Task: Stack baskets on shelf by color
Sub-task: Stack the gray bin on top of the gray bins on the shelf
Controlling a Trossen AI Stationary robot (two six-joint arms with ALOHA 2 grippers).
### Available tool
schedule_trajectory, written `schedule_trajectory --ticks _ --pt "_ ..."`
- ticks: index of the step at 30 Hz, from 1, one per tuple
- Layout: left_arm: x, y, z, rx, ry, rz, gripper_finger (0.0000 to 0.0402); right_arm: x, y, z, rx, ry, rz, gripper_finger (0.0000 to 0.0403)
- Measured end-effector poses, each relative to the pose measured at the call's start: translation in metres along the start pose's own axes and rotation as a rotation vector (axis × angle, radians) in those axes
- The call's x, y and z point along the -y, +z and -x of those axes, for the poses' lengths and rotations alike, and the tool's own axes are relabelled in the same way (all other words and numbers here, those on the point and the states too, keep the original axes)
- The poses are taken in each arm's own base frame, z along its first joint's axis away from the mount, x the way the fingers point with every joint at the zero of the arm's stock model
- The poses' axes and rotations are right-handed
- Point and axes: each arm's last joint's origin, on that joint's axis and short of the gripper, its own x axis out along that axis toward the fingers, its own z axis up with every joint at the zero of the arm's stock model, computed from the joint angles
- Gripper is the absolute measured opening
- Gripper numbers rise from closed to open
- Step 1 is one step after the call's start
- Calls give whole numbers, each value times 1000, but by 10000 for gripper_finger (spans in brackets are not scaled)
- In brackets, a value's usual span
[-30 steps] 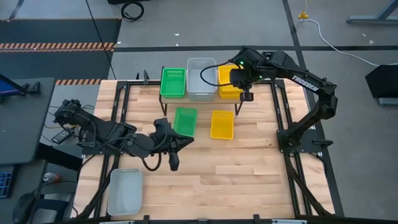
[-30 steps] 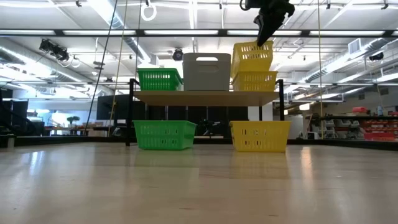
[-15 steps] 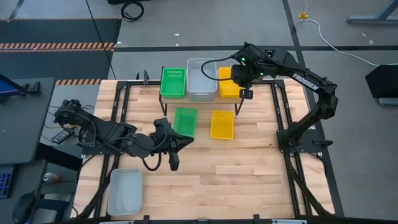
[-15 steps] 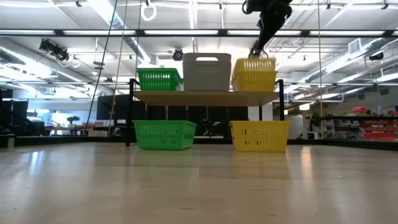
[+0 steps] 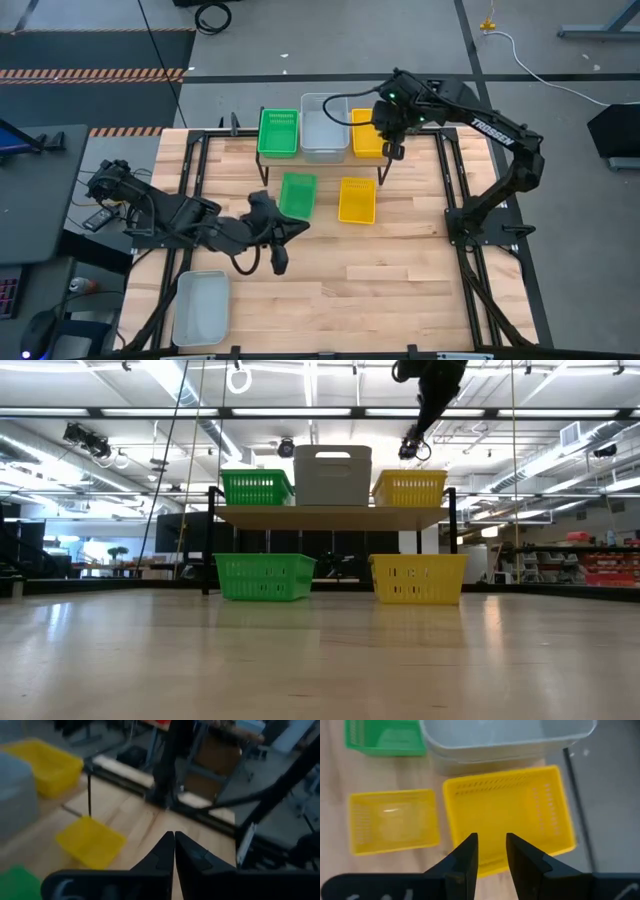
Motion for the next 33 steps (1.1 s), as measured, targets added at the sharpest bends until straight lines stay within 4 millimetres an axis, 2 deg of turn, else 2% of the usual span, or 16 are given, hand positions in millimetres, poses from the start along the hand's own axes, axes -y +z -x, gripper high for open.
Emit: schedule_trajectory --ticks 4,8,15,24,29,33 --pt "-5 -13 2 -188 -45 -6 28 -7 -6 3 -37 98 -103 106" --pt "-11 -31 10 -439 -54 -9 42 -19 -6 5 -44 281 -207 109" --pt "-9 -55 33 -754 -112 -58 77 -52 2 10 -39 480 -212 137" --pt "7 -85 79 -1010 -135 -75 126 -97 13 19 0 512 -141 215" --pt "18 -97 102 -1060 -128 -22 151 -112 20 23 73 449 -134 249" --pt "28 -106 119 -1083 -149 33 166 -119 24 25 125 431 -135 261"
